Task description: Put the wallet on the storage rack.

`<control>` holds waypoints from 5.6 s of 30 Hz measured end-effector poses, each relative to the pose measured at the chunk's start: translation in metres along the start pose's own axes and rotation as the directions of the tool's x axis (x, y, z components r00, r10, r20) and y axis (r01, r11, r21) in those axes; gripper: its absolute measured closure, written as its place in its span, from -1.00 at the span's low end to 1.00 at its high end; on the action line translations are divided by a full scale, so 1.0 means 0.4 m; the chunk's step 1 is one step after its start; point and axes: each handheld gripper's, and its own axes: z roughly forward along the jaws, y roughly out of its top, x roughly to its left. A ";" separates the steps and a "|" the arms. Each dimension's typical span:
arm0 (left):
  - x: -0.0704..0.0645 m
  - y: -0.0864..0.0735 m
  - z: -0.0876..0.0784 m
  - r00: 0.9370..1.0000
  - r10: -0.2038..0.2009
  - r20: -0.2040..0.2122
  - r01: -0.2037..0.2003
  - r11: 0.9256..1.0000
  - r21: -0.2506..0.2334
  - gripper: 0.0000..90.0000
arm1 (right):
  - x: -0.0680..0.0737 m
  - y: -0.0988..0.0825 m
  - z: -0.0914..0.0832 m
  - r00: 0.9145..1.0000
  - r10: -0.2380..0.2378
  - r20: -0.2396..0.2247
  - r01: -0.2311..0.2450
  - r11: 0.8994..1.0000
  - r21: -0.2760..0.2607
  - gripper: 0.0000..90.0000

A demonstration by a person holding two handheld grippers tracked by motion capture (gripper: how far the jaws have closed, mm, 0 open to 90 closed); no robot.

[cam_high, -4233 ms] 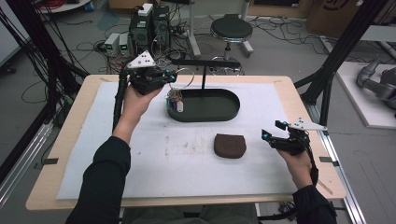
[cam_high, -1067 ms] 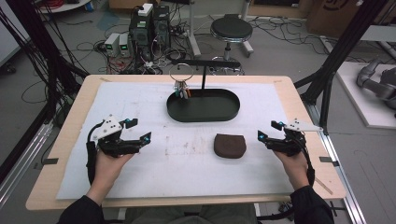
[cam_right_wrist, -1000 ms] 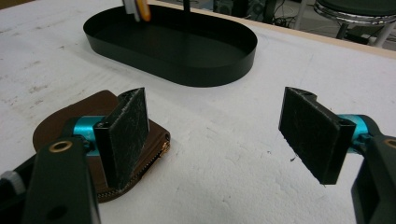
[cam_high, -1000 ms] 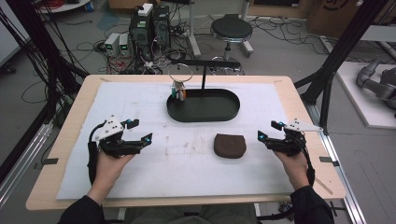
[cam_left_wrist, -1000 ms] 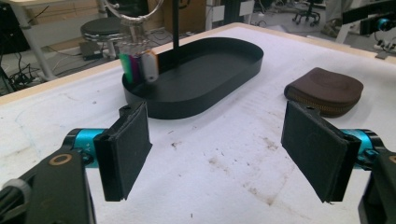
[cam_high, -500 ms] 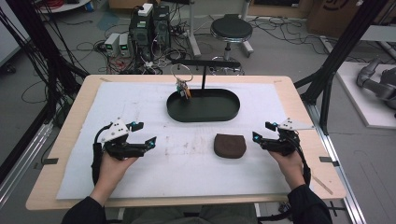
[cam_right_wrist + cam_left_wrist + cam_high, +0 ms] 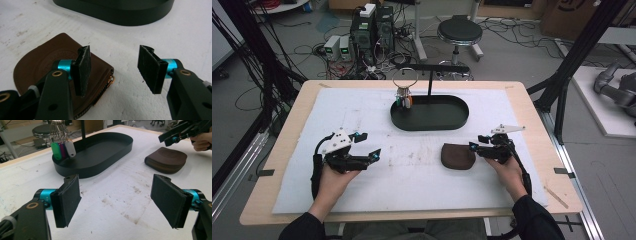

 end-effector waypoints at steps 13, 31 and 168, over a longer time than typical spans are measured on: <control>-0.010 0.002 0.005 1.000 0.006 0.008 -0.006 1.000 0.001 -0.47 | -0.051 -0.015 0.038 0.958 0.210 -0.196 -0.194 0.976 0.096 0.40; -0.035 0.030 0.066 0.996 0.015 0.083 -0.015 1.000 -0.008 -0.47 | 0.023 0.015 -0.038 0.990 -0.027 -0.136 0.022 0.999 -0.044 0.86; -0.141 0.122 0.216 0.764 0.121 0.633 -0.064 0.992 -0.113 0.46 | 0.195 0.071 -0.096 0.773 -0.362 -0.521 0.216 0.922 -0.320 0.47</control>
